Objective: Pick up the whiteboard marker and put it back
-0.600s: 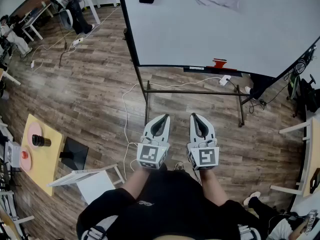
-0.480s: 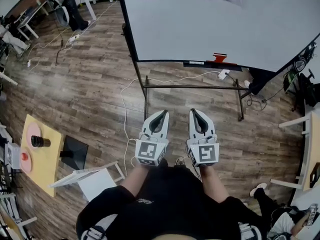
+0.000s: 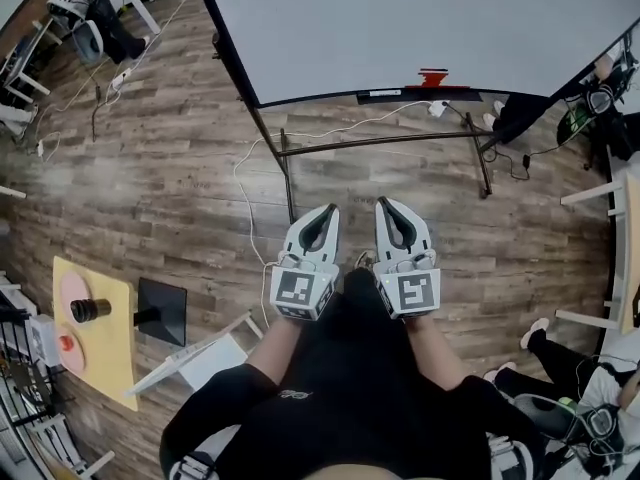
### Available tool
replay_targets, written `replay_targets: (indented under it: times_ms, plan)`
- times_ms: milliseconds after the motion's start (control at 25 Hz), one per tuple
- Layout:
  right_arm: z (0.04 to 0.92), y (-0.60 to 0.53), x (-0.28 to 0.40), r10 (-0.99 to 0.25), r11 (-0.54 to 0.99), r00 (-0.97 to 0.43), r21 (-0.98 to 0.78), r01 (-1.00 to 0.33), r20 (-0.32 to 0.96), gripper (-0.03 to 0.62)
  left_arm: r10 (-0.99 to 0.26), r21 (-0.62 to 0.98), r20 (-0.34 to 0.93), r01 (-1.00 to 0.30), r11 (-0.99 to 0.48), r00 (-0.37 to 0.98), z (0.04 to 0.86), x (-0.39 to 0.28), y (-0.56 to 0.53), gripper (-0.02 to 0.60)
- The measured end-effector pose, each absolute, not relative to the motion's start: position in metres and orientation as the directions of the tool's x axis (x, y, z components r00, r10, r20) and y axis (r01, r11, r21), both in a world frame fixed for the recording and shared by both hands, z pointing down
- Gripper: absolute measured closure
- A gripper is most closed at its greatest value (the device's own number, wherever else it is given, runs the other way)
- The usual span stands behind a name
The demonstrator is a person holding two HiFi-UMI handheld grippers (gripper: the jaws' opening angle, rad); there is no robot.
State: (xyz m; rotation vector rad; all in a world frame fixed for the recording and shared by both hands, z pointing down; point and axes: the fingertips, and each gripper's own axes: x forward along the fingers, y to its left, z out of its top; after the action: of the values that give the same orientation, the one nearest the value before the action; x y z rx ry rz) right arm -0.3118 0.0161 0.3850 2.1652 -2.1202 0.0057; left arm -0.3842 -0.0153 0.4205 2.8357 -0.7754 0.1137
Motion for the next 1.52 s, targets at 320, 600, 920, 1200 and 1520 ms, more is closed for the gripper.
replay_targets:
  times_ms: [320, 600, 920, 1200, 1520]
  plan:
    - [0.398, -0.038, -0.248, -0.996, -0.042, 0.045, 0.038, -0.998, 0.079, 0.591, -0.476, 0.135, 0.163, -0.497, -0.857, 0.864, 0.426, -0.327, -0.067, 0.575]
    - [0.392, -0.077, -0.160, -0.998, -0.048, 0.048, -0.005, -0.999, 0.051, 0.591, -0.456, 0.087, 0.199, -0.479, -0.873, 0.868, 0.417, -0.237, -0.115, 0.575]
    - [0.419, -0.075, -0.069, -0.989, -0.127, 0.120, -0.088, -0.988, 0.084, 0.591, -0.342, 0.026, 0.352, -0.375, -0.927, 0.871, 0.444, -0.144, -0.132, 0.575]
    - [0.450, -0.086, -0.031, -0.978, -0.141, 0.120, -0.117, -0.983, 0.171, 0.591, -0.238, -0.006, 0.529, -0.277, -0.961, 0.815, 0.485, -0.091, -0.157, 0.574]
    - [0.478, -0.121, 0.005, -0.959, -0.180, 0.146, -0.123, -0.976, 0.244, 0.591, -0.202, -0.174, 0.702, -0.111, -0.979, 0.683, 0.540, -0.049, -0.215, 0.574]
